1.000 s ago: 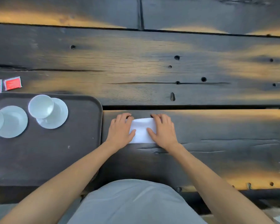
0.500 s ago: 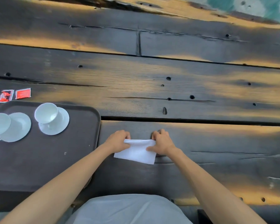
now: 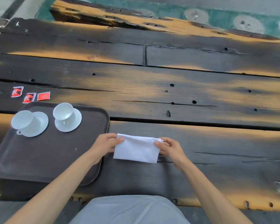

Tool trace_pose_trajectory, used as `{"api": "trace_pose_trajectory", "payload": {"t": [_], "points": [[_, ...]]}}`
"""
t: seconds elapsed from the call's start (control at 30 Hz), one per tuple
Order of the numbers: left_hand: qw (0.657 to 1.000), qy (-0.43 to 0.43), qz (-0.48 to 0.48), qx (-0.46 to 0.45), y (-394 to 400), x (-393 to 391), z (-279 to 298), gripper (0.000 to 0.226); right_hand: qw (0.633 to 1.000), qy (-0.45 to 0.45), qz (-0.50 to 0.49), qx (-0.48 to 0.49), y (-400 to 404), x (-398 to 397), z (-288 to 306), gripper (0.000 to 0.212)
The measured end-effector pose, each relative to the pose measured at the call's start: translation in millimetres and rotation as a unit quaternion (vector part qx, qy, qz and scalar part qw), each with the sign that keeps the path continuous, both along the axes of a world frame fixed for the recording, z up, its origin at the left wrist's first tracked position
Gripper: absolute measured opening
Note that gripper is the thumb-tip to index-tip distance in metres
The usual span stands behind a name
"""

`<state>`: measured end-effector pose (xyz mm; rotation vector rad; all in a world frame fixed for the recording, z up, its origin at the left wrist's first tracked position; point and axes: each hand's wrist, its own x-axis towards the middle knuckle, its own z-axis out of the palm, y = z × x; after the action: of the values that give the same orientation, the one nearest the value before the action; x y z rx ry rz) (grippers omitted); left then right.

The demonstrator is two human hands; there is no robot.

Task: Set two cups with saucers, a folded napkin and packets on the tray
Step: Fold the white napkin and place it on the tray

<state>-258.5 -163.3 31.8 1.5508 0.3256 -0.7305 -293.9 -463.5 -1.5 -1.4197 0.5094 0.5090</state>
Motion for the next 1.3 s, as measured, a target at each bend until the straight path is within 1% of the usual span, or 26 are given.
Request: {"api": "trace_pose_trajectory", "payload": {"t": [0.07, 0.17, 0.33, 0.57, 0.77, 0.9, 1.03, 1.17, 1.3], "points": [[1.000, -0.004, 0.028, 0.001, 8, -9, 7, 0.021, 1.000, -0.003, -0.012, 0.024, 11, -4, 7, 0.025], [0.998, -0.016, 0.068, 0.001, 26, -23, 16, 0.021, 0.999, -0.017, -0.014, 0.025, 34, -6, 18, 0.022], [0.987, -0.040, 0.150, 0.028, 75, -48, 25, 0.024, 0.998, -0.034, 0.056, 0.021, 87, -3, 35, 0.019], [0.967, -0.040, 0.246, 0.051, 175, -85, 31, 0.020, 0.993, -0.040, 0.111, 0.010, 189, 9, 49, 0.018], [0.950, -0.035, 0.303, 0.063, 273, -98, 22, 0.024, 0.989, -0.023, 0.139, 0.034, 286, 12, 39, 0.009], [0.951, -0.027, 0.295, 0.085, 340, -89, 7, 0.024, 0.991, -0.008, 0.130, 0.025, 352, 11, 21, 0.013], [0.952, -0.034, 0.269, 0.145, 398, -71, -17, 0.022, 0.992, 0.008, 0.126, -0.021, 414, 14, 1, 0.012], [0.952, -0.037, 0.206, 0.224, 437, -48, -43, 0.025, 0.992, 0.035, 0.102, -0.070, 457, 18, -22, 0.012], [0.943, -0.049, 0.131, 0.304, 454, -32, -62, 0.027, 0.988, 0.061, 0.079, -0.117, 479, 15, -38, 0.011]]}}
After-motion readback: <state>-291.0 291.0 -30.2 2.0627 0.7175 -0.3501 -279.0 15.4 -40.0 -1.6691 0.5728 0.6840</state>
